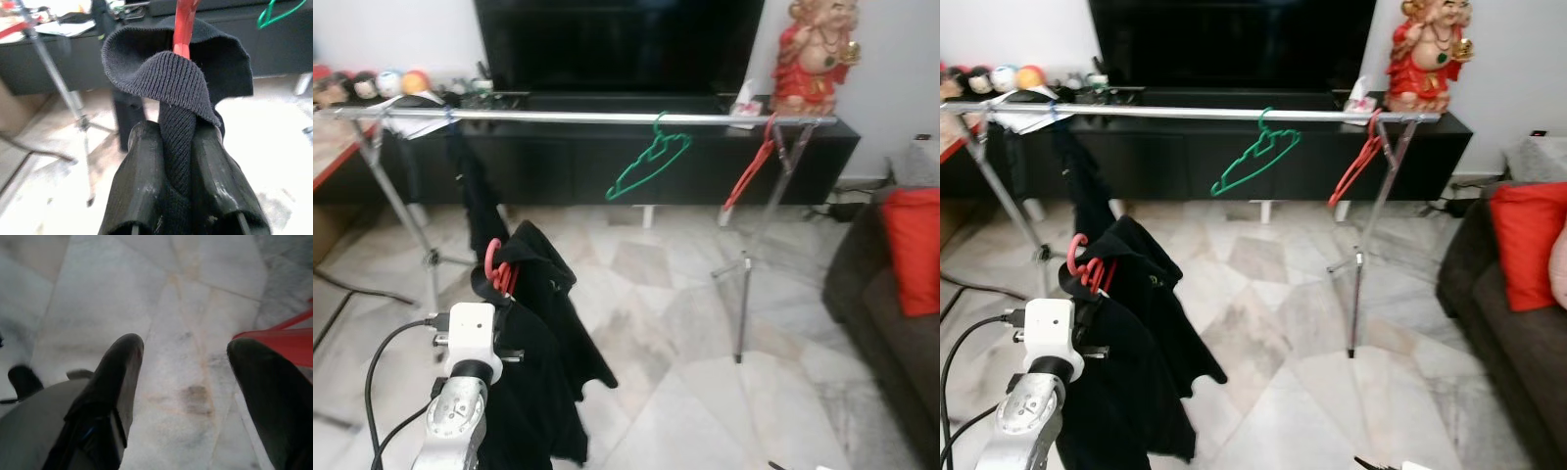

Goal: Hang hanger

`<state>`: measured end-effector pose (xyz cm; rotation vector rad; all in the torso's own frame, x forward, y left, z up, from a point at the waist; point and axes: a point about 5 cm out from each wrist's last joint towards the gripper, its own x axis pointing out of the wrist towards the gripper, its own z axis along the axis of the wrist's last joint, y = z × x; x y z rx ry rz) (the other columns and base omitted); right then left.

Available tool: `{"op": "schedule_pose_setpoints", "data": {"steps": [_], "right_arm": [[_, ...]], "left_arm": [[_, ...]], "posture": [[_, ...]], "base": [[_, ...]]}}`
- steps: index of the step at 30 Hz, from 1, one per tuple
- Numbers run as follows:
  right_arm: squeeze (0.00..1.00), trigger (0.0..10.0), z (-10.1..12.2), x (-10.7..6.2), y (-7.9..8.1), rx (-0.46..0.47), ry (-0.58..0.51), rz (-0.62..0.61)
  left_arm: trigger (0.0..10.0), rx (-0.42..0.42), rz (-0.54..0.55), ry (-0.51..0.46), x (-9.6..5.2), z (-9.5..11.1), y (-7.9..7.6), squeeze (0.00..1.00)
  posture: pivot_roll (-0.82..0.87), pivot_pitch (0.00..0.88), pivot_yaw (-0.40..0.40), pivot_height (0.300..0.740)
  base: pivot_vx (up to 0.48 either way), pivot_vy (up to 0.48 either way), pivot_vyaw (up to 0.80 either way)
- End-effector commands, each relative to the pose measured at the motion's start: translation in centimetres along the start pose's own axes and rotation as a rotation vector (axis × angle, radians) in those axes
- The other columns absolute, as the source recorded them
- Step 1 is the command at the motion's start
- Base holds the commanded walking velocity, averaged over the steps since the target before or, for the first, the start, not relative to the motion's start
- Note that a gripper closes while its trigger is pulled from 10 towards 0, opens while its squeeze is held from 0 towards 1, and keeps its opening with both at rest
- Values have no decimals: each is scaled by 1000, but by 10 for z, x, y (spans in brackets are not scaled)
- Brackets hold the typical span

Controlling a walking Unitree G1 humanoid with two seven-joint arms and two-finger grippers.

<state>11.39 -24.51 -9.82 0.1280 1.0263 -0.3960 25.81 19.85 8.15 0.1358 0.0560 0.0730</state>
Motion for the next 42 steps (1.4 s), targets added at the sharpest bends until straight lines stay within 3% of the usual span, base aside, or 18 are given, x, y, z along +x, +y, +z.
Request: {"op": "schedule_pose_setpoints", "data": {"steps": [1, 11, 30, 42], "right_arm": [[0, 10000, -4, -1, -1, 23, 10, -13], [0, 10000, -5, -1, 1, 64, 6, -33], [0, 10000, -4, -1, -3, 56, 4, -36], [0, 10000, -4, -1, -3, 54, 4, -34]], "left_arm": [[10000, 1, 2, -31, 4, 8, 0, 0], [10000, 4, -21, -18, 9, 8, -3, 0], [10000, -33, -1, 9, 7, 5, -4, 0], [10000, -35, -6, 9, 8, 5, -6, 0]], "posture": [[-38, 0, -4, 740], [-52, 0, 16, 740], [-43, 0, -2, 740], [-37, 0, 0, 740]], "base": [[0, 0, 0], [0, 0, 0], [0, 0, 0], [0, 341, 0]]}}
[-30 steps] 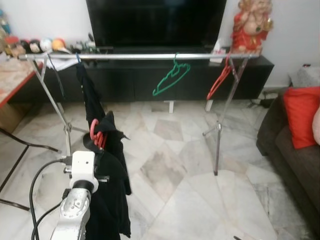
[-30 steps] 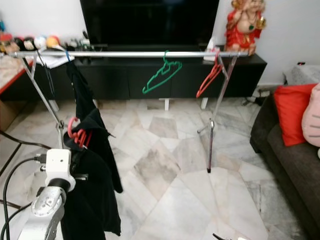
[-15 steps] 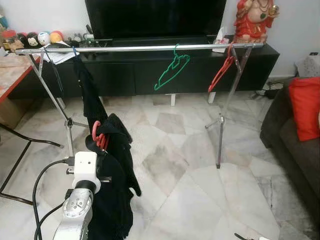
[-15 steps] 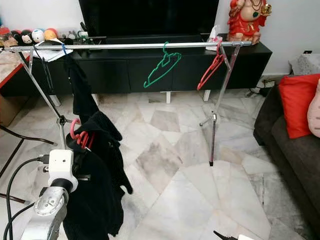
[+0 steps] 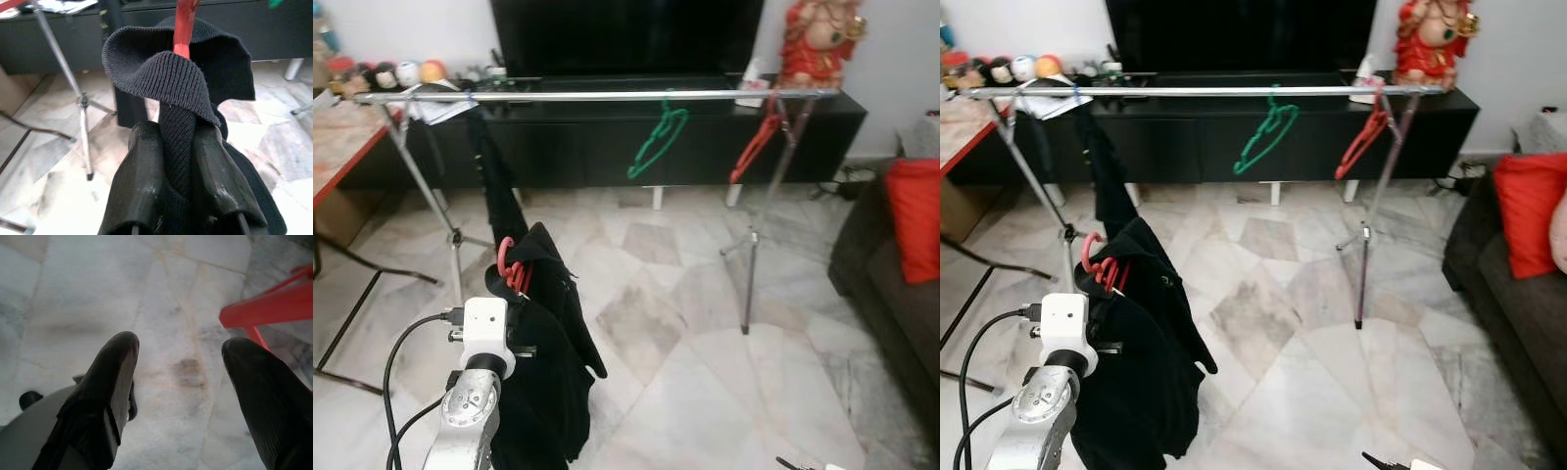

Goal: Hang hanger

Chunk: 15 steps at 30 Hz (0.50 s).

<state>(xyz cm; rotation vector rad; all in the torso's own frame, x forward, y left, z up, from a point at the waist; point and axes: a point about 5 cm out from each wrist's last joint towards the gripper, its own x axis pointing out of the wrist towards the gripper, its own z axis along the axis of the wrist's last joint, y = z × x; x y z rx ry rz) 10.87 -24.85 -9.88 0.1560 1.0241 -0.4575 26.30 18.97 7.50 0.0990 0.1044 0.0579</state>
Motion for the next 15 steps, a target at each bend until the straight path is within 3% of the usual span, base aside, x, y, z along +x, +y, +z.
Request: {"op": "schedule_pose_setpoints", "data": {"steps": [1, 15], "right_arm": [[0, 10000, -1, 0, 2, 2, 0, 5], [0, 10000, -4, -1, 3, 4, 4, 9]], "left_arm": [[10000, -1, 13, -40, 2, 11, 4, 0], [10000, 4, -5, -37, 2, 11, 3, 0]], "posture": [[-37, 0, 0, 740], [-45, 0, 15, 740]], "base": [[0, 398, 0], [0, 395, 0]]}}
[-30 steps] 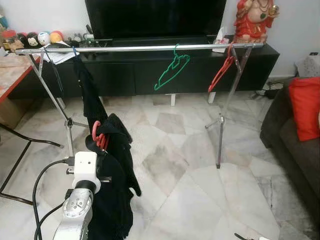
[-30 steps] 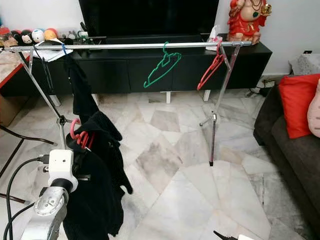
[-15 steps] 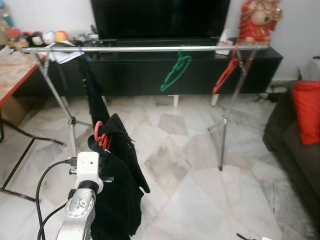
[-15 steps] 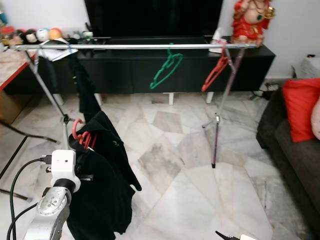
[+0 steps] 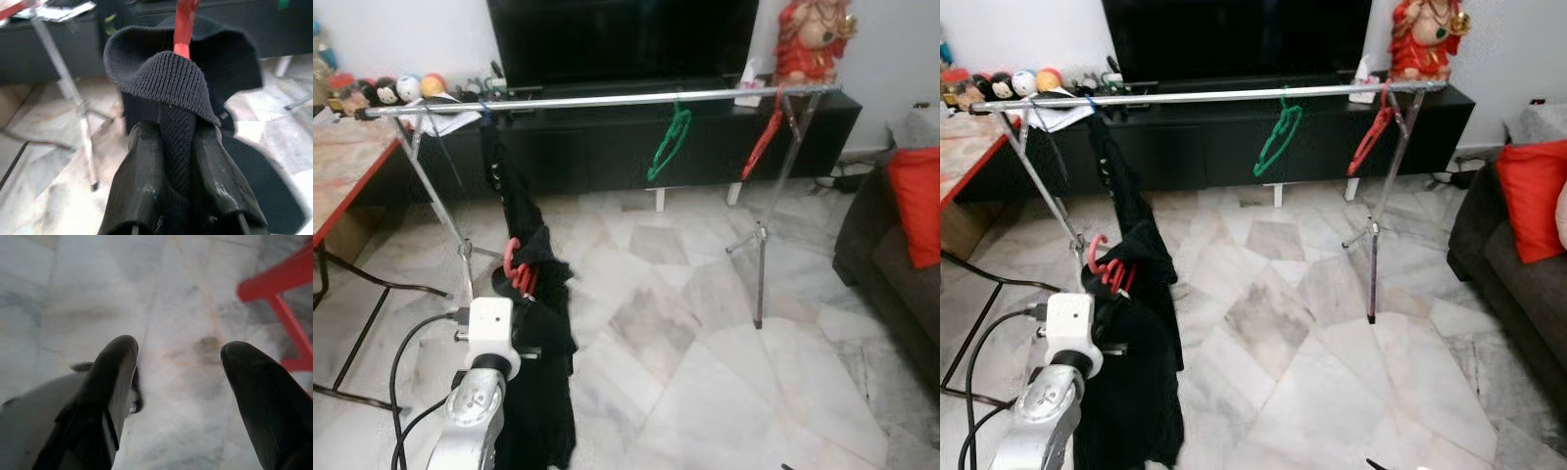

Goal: Hang hanger

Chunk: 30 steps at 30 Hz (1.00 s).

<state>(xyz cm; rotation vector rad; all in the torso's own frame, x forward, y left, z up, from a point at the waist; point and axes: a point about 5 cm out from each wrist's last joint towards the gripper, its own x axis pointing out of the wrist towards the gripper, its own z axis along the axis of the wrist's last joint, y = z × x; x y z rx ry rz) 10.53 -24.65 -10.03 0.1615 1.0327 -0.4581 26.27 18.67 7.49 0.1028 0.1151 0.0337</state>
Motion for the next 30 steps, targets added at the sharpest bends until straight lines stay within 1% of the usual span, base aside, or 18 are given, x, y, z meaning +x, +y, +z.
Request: {"op": "schedule_pose_setpoints", "data": {"steps": [1, 20, 22, 30], "right_arm": [[0, 10000, 0, 0, 3, 1, -6, 8], [0, 10000, -2, 0, 3, -9, -1, 13], [0, 10000, -2, 0, 3, -10, 0, 13], [0, 10000, -1, 0, 4, -9, -1, 14]], "left_arm": [[10000, 0, 19, -46, 2, 11, 7, 0], [10000, 5, 2, -45, 2, 11, 4, 0], [10000, 6, 1, -45, 2, 11, 4, 0], [10000, 24, -8, -52, 3, 12, 3, 0]], "posture": [[-45, 0, 15, 740], [-45, 0, 14, 740], [-42, 0, 12, 740], [-40, 0, 10, 740]], "base": [[0, 390, 0], [0, 379, 0], [0, 259, 0], [0, 0, 0]]}}
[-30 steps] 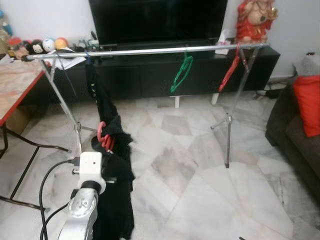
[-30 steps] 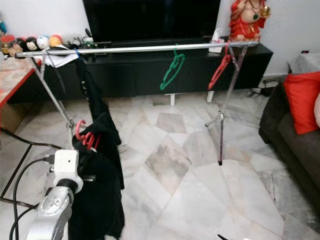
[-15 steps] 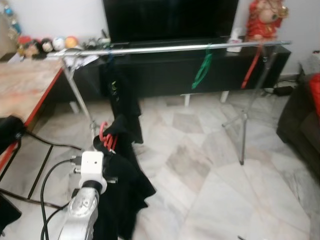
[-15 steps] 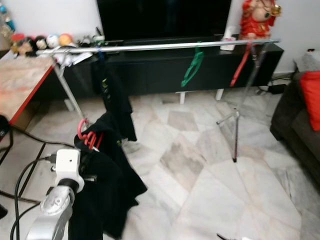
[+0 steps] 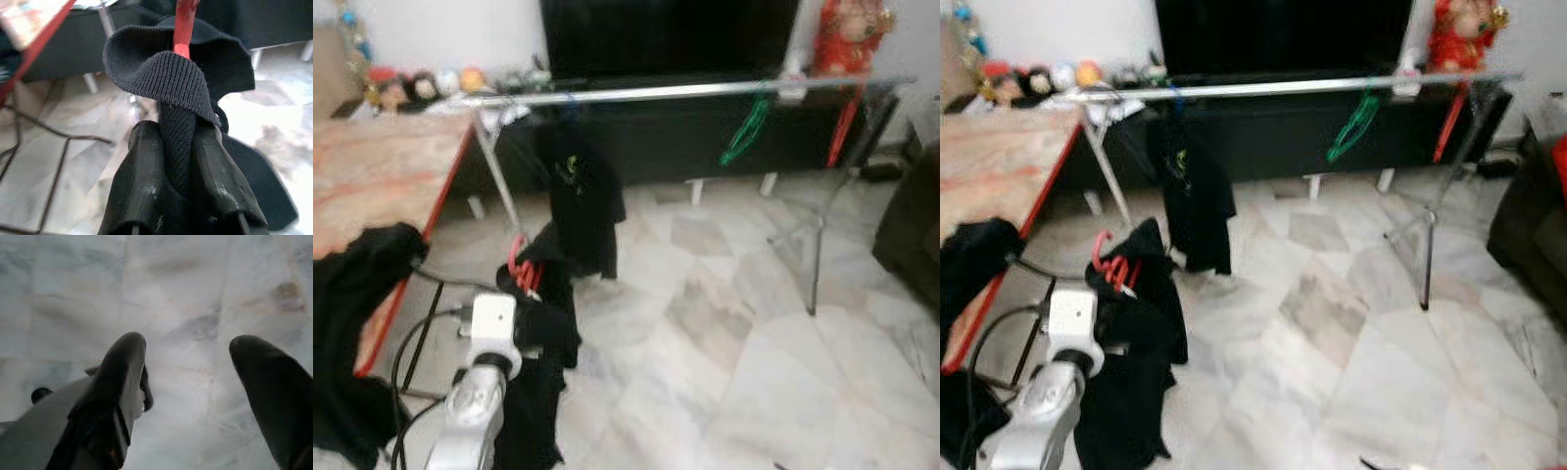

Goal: Hang hanger

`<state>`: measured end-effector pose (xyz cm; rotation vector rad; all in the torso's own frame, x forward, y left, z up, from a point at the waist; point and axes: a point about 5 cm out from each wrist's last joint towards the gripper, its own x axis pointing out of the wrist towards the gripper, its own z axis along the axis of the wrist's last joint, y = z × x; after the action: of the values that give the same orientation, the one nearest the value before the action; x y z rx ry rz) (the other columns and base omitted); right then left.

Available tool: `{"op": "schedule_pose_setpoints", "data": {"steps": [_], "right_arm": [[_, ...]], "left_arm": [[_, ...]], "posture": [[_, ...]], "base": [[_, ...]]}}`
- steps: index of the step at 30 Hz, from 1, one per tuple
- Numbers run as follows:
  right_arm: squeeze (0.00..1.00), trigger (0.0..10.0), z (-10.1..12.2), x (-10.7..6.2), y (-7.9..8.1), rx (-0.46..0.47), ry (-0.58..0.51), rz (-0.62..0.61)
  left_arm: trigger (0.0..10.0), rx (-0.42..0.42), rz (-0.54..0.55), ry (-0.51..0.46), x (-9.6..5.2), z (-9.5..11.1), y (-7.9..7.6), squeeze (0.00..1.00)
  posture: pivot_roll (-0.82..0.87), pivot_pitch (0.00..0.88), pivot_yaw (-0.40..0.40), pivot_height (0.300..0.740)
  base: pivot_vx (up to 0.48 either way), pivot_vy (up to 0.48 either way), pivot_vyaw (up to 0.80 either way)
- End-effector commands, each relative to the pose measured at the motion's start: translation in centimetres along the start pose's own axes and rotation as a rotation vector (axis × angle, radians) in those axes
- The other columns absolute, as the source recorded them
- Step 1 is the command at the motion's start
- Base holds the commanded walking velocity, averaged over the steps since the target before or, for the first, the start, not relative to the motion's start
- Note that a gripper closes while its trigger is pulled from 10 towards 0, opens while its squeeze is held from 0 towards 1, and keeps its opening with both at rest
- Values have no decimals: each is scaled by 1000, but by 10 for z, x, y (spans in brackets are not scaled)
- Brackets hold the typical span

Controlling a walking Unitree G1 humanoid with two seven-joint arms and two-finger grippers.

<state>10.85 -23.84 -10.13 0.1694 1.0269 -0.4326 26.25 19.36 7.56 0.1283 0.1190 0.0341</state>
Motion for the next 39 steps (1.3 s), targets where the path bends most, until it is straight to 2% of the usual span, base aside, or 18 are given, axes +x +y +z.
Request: {"op": "schedule_pose_setpoints", "data": {"steps": [1, 7, 23, 25, 34, 39], "right_arm": [[0, 10000, 0, 0, -5, -4, 3, -12], [0, 10000, -1, 0, -5, 15, 9, -15], [0, 10000, 1, 0, -5, 4, 12, -10], [0, 10000, 2, 0, -5, 5, -2, -14], [0, 10000, 2, 0, -5, 18, -2, -26], [0, 10000, 2, 0, -5, 20, -2, -27]], "left_arm": [[10000, -1, -10, -56, 3, 12, -4, 0], [10000, 7, -18, -53, 2, 11, -6, 0], [10000, 12, -21, -59, 2, 12, -7, 0], [10000, 8, -26, -57, 2, 12, -8, 0], [10000, 9, -34, -61, 1, 12, -9, 0], [10000, 9, -36, -62, 1, 13, -9, 0]], "posture": [[-40, 0, 10, 740], [-39, 0, 10, 740], [-33, 0, 4, 740], [-34, 0, 4, 740], [-31, 0, 5, 740], [-34, 0, 5, 740]], "base": [[0, 0, 0], [0, 0, 0], [0, 0, -768], [0, 0, 0], [-314, 0, 0], [-325, 0, -740]]}}
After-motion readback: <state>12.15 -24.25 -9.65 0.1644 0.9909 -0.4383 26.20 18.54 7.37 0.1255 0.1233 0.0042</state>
